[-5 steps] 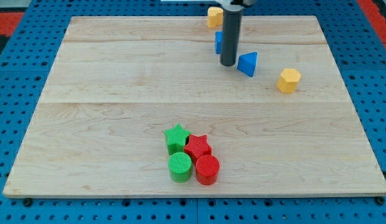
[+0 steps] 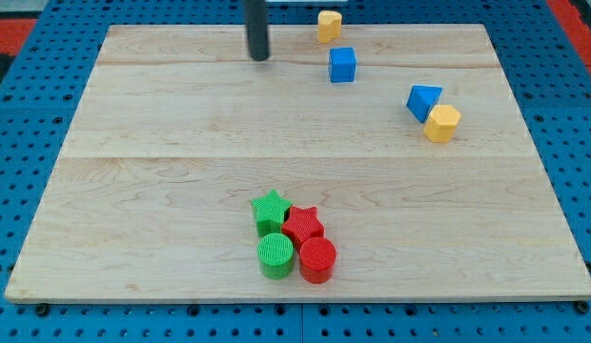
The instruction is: Push the blue cube towards the blue triangle
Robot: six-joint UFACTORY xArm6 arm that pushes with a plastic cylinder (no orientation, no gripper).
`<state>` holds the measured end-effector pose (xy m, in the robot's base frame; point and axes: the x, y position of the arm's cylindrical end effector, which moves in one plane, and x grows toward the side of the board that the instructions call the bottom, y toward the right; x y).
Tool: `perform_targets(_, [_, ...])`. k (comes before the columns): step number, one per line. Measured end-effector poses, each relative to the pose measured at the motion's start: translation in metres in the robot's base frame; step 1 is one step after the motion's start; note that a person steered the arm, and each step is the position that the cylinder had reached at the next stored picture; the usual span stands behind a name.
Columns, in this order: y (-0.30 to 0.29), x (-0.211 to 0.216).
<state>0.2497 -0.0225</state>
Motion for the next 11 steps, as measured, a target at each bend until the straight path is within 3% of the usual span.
perform_targets(1, [0.096, 0.004])
perform_targets(2, [0.096, 0.058])
perform_targets(4, [0.047, 0.064])
perform_targets(5, [0.092, 0.073])
perform_targets(7, [0.027, 0.090])
perform_targets(9, [0.134, 0.109])
perform_targets(10, [0.077, 0.115])
perform_targets(11, [-0.013, 0.079])
